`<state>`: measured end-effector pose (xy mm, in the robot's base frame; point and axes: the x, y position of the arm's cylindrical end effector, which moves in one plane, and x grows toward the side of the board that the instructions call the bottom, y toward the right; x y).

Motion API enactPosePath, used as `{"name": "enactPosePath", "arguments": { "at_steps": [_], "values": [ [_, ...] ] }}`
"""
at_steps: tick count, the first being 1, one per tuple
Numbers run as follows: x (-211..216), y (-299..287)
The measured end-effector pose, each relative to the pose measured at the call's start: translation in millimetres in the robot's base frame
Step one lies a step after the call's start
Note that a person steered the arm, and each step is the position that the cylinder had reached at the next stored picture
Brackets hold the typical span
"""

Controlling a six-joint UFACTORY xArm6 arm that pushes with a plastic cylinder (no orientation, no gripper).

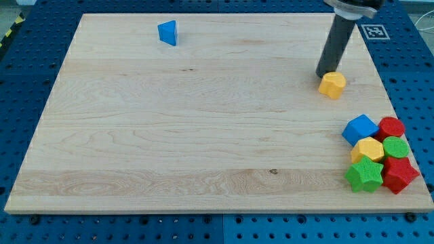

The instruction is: Move the yellow heart a bit left

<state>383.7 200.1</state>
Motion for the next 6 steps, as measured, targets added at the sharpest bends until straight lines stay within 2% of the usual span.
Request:
{"name": "enactPosePath", "arguments": {
  "at_steps": [2, 4, 6],
  "values": [
    [28.7, 19.4],
    [51.6, 66.1],
    [64.2, 37.4]
  ]
}}
